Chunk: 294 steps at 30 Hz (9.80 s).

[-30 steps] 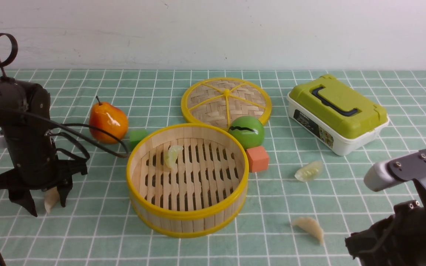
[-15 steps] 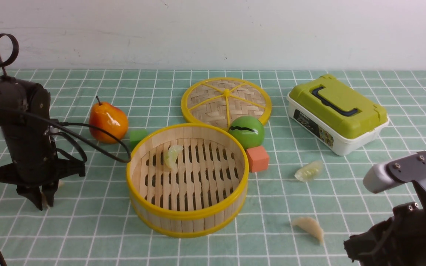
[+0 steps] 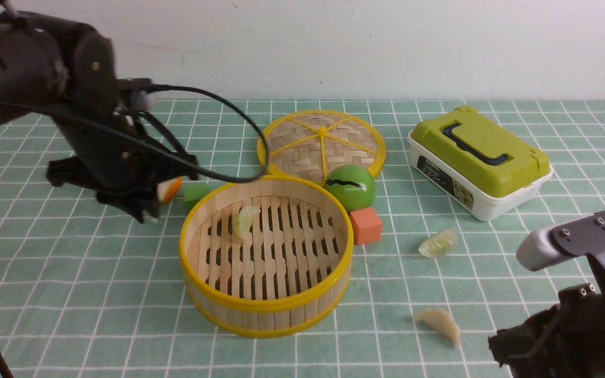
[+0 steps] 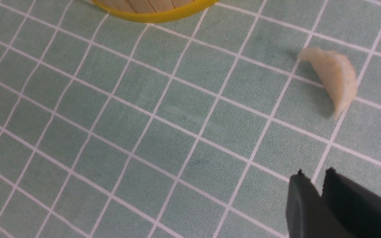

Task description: Put the dumplings into the steamer on the table with the blue tablecloth.

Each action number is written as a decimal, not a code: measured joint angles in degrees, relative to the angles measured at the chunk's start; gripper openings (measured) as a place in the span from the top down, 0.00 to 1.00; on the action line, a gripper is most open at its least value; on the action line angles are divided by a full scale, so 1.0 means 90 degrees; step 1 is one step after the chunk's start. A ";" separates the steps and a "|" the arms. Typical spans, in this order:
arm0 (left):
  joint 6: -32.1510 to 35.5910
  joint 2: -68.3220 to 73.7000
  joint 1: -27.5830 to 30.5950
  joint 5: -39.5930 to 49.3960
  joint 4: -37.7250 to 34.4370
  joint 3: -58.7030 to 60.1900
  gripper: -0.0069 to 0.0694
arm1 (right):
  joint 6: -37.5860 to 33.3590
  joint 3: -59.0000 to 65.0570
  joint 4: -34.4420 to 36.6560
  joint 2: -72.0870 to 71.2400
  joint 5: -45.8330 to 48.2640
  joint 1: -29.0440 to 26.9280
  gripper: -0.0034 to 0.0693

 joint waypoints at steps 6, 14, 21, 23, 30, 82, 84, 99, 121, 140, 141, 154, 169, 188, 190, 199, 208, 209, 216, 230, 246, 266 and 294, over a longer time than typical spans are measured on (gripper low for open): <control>-0.0564 0.0627 -0.0843 -0.0226 -0.0262 0.0000 0.77 | -0.0104 0.0000 0.0000 0.0000 0.0000 0.0000 0.82; -0.0754 0.1179 -0.0866 -0.0435 -0.0422 0.0000 0.69 | -0.0119 0.0000 0.0000 0.0000 0.0127 0.0000 0.82; -0.0214 0.1179 -0.0866 0.0032 -0.0837 -0.0202 0.32 | -0.0119 -0.0225 -0.0239 0.0005 0.0409 0.0000 0.75; -0.0034 0.1132 -0.0881 0.0435 -0.0842 -0.0460 0.28 | -0.0119 -0.0465 -0.0456 0.0052 0.0529 0.0000 0.68; 0.0721 -0.0331 -0.1027 0.0901 -0.0821 -0.0884 0.42 | -0.0054 -0.1874 -0.0931 0.1100 0.0887 0.0000 0.40; -0.2271 -0.8470 -0.1038 -0.3191 0.2850 0.7043 0.93 | 0.1737 -0.7669 -0.0545 0.7325 0.0055 0.1410 0.55; -0.2271 -0.8470 -0.1038 -0.3206 0.2850 0.7043 0.93 | 0.1837 -0.7690 -0.0615 0.7303 0.0098 0.1388 0.46; -0.2271 -0.8470 -0.1038 -0.3315 0.2850 0.7043 0.92 | 0.3142 -0.7372 -0.2536 0.5837 0.2949 0.0046 0.24; -0.2286 -0.8470 -0.1038 -0.3336 0.2850 0.7043 0.90 | 0.4715 -0.5534 -0.3631 0.6055 -0.0025 0.0018 0.26; -0.2286 -0.8470 -0.1038 -0.3336 0.2850 0.7043 0.89 | 0.4719 -0.5547 -0.3642 0.6189 0.0139 0.0013 0.63; -0.2287 -0.8470 -0.1038 -0.3336 0.2850 0.7043 0.89 | 0.4719 -0.5534 -0.3613 0.6111 0.0231 0.0013 0.63; -0.2292 -0.8470 -0.1038 -0.3336 0.2851 0.7043 0.88 | 0.3593 -0.5522 -0.0898 0.4852 -0.0286 0.1155 0.63; -0.2292 -0.8470 -0.1038 -0.3336 0.2833 0.7056 0.86 | 0.3113 -0.5521 0.0403 0.6161 -0.1297 0.1948 0.59; -0.2292 -0.8477 -0.1038 -0.3336 0.2833 0.7056 0.86 | 0.3079 -0.5514 -0.1751 0.3325 -0.0451 0.1812 0.58; -0.2292 -0.8478 -0.1038 -0.3336 0.2833 0.7056 0.86 | 0.3073 -0.5514 -0.2356 0.2663 0.0208 0.1812 0.69; -0.2292 -0.8478 -0.1038 -0.3336 0.2833 0.7063 0.86 | 0.3842 -0.4763 -0.5522 -0.0141 0.3135 0.1812 0.98; -0.2292 -0.8478 -0.1038 -0.3336 0.2833 0.7063 0.86 | 0.5393 -0.0753 -0.6100 -0.3817 0.1436 0.1812 0.98; -0.2292 -0.8478 -0.1038 -0.3336 0.2833 0.7063 0.86 | 0.5569 -0.0231 -0.6081 -0.4273 0.1040 0.1812 0.98; -0.2292 -0.8478 -0.1038 -0.3336 0.2833 0.7063 0.85 | 0.6669 0.2340 -0.6031 -0.6316 -0.1093 0.1812 0.98; -0.2292 -0.8478 -0.1038 -0.3336 0.2833 0.7063 0.84 | 0.6885 0.3218 -0.6503 -0.6640 -0.2669 0.1812 0.96; -0.2292 -0.8478 -0.1038 -0.3316 0.2833 0.7063 0.81 | 0.4930 0.4024 -0.4644 -0.7114 -0.1903 -0.0510 0.96; -0.2292 -0.8478 -0.1038 -0.3234 0.2833 0.7063 0.79 | 0.3448 0.3970 -0.3902 -0.7114 -0.1167 -0.0874 0.94; -0.2284 -1.1411 0.1411 -0.5125 0.2050 0.9504 0.76 | 0.3426 0.3970 -0.3902 -0.7121 -0.1167 -0.0874 0.91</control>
